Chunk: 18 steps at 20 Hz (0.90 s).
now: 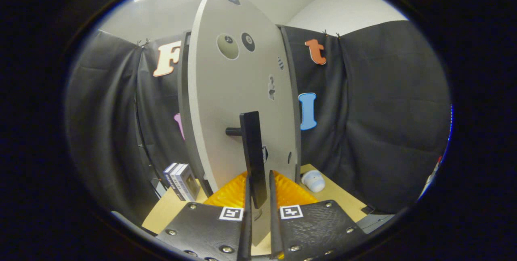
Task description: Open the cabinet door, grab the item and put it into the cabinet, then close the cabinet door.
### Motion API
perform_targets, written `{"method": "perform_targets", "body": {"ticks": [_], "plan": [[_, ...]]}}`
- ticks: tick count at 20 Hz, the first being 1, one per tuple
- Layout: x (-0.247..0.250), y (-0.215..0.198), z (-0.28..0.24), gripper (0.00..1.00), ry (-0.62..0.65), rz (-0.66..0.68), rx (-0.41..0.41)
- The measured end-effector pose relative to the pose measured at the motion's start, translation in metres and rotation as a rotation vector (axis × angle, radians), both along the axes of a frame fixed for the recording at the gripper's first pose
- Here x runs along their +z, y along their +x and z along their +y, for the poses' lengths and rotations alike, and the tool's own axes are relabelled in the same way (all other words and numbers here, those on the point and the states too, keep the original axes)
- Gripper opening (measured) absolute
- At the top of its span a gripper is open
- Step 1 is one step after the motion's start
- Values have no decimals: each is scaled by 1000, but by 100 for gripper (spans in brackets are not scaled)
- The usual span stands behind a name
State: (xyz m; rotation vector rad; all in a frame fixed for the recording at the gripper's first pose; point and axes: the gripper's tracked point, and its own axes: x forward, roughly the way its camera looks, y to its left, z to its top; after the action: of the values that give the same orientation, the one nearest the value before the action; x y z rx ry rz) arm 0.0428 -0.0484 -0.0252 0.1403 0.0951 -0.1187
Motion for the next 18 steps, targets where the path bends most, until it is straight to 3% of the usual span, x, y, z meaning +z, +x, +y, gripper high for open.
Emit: {"method": "perform_targets", "body": {"ticks": [8,18], "plan": [[-6,-15,-68,18,-9,15,-110],[-8,-11,-141,15,-62,-24,-5]]}}
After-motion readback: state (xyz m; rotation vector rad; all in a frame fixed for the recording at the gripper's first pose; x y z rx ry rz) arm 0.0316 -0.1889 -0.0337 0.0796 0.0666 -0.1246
